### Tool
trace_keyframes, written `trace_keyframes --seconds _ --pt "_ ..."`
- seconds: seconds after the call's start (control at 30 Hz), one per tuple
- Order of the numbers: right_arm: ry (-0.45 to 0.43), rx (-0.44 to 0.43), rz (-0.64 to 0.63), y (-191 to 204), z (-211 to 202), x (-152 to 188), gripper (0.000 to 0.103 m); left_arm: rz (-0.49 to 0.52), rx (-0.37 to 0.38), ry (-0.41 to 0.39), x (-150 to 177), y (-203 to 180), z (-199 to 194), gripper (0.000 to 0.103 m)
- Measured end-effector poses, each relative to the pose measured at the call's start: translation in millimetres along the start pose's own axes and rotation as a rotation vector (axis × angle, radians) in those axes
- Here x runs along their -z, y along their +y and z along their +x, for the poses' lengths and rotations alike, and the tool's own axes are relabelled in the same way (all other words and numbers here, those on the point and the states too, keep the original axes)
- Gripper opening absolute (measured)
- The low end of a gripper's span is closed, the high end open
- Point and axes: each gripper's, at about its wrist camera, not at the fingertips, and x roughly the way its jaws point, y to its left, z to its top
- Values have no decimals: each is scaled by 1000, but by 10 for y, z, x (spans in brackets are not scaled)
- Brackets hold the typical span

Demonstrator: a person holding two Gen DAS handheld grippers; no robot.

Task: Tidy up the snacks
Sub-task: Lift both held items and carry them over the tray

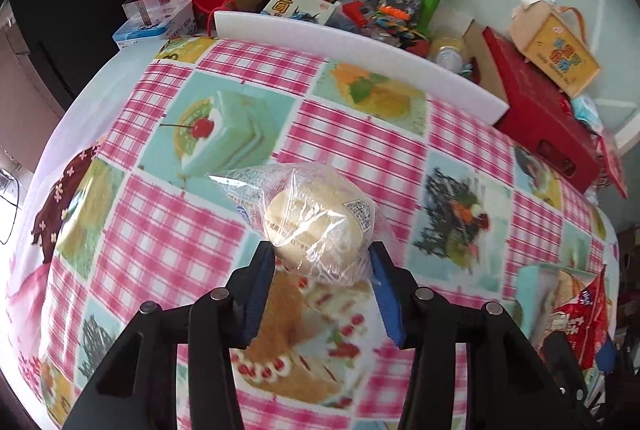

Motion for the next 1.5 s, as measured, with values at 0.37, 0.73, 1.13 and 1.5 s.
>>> trace_keyframes --seconds 0.37,0.73,1.13,1.5 --pt "-25 32 149 -390 -355 390 64 64 92 -49 444 -451 -418 33" --pt "-53 28 282 -781 -412 637 64 80 81 -46 453 -481 -365 30" --pt "-39 33 328 -1036 -323 752 64 197 58 -32 118 -598 -38 70" --pt "-53 82 406 -1397 -402 806 65 452 17 68 112 -1028 530 77"
